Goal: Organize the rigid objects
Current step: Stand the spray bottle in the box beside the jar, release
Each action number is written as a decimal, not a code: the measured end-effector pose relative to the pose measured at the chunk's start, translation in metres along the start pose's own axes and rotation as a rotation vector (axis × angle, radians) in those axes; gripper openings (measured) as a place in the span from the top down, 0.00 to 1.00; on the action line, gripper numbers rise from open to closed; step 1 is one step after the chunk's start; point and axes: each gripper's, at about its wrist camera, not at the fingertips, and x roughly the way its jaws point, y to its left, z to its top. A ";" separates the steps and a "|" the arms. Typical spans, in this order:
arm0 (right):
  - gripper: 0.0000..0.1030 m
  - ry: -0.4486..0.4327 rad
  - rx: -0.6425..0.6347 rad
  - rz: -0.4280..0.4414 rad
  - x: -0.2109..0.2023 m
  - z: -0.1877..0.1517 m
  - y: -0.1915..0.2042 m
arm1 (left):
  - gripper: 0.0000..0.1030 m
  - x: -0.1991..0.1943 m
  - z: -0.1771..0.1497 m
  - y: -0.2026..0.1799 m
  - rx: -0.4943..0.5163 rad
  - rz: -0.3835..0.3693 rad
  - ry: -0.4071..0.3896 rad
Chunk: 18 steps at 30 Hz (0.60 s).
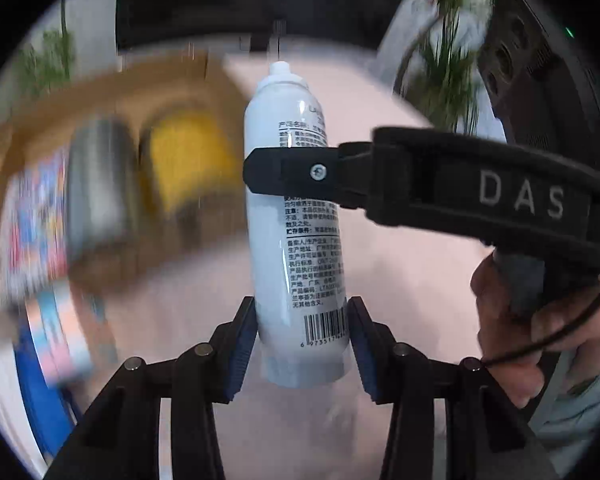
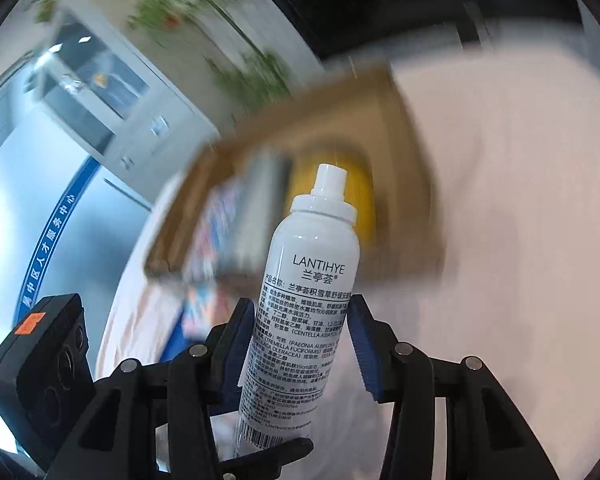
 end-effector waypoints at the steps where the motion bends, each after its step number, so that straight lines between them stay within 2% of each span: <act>1: 0.56 -0.036 -0.034 -0.009 -0.009 0.019 0.002 | 0.57 0.000 0.015 0.001 -0.008 -0.004 -0.029; 4: 0.57 -0.080 -0.137 -0.034 -0.016 0.078 0.004 | 0.57 0.009 0.059 0.012 -0.056 -0.009 -0.063; 7: 0.58 -0.034 -0.182 -0.006 -0.001 0.118 -0.005 | 0.57 0.029 0.082 0.028 -0.079 0.029 -0.058; 9: 0.58 0.003 -0.184 0.004 0.007 0.135 -0.016 | 0.57 0.046 0.091 0.041 -0.126 0.042 -0.021; 11: 0.58 0.056 -0.197 -0.003 0.028 0.146 -0.024 | 0.57 0.060 0.100 0.059 -0.179 0.032 0.027; 12: 0.59 0.080 -0.201 -0.008 0.043 0.147 -0.026 | 0.56 0.068 0.100 0.066 -0.222 -0.025 0.045; 14: 0.58 0.107 -0.185 -0.044 0.064 0.146 -0.036 | 0.55 0.072 0.100 0.071 -0.253 -0.066 0.063; 18: 0.57 0.113 -0.116 -0.028 0.080 0.144 -0.054 | 0.53 0.075 0.101 0.061 -0.233 -0.055 0.092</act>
